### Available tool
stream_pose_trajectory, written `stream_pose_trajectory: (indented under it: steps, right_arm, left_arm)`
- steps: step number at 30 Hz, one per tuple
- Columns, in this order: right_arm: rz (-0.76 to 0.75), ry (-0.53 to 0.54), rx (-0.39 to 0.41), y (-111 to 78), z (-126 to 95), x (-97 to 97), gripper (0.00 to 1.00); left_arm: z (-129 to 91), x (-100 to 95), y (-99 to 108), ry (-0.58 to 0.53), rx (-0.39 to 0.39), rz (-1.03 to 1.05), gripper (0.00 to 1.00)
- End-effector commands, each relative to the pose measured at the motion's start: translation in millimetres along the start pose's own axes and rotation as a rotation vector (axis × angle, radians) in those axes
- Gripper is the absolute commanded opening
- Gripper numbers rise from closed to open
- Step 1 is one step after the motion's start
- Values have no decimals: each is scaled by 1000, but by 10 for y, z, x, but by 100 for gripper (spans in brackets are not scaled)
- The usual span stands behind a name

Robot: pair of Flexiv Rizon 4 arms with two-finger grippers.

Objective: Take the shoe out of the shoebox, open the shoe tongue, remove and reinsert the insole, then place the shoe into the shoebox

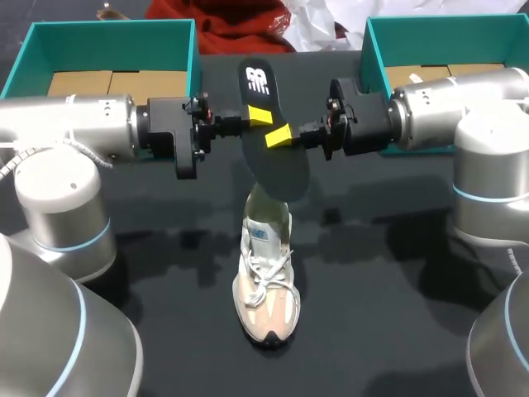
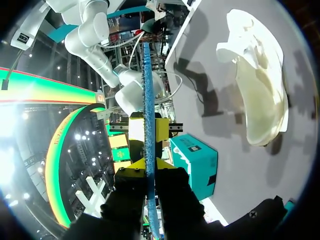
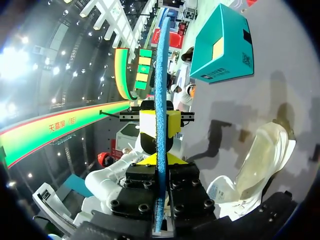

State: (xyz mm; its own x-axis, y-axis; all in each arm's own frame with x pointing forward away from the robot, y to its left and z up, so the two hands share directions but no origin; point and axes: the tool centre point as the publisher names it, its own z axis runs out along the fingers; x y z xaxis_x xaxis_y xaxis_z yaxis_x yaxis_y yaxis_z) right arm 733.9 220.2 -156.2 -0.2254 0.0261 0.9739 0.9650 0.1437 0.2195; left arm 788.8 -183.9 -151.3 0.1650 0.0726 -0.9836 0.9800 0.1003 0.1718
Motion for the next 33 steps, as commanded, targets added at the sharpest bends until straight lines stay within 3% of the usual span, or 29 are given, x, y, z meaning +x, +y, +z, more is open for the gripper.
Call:
stream_pose_trajectory:
  steps: [1,5,7,21,22,23,24,26,31,33]
  right_arm:
    - [-5,-11,-8,-33,-5,7,0]
    - [-22,-21,-15,-60,-62,-7,0]
    - [-32,-22,-18,-65,-85,-20,0]
    - [-25,-48,-46,-46,-119,-41,0]
    - [-25,-48,-46,-46,-119,-41,0]
    - [-54,-29,-47,-37,-150,-69,0]
    - [-72,-31,-50,-27,-174,-100,0]
    - [-98,-40,-55,-1,-217,-161,0]
    - [-183,-71,-51,61,-291,-245,0]
    - [-201,-74,-46,89,-296,-278,0]
  left_arm:
    - [-127,-10,-31,37,1,-25,100]
    - [-375,43,-50,116,24,-189,100]
    - [-480,102,-56,242,4,-250,100]
    - [-480,102,-56,242,4,-250,100]
    - [-420,127,-101,331,-28,-335,100]
    - [-387,167,-137,367,-91,-383,100]
    - [-408,192,-184,351,-68,-426,100]
    - [-427,261,-226,443,-157,-495,100]
    - [-623,358,-315,499,-247,-789,100]
    - [-704,387,-330,467,-227,-966,100]
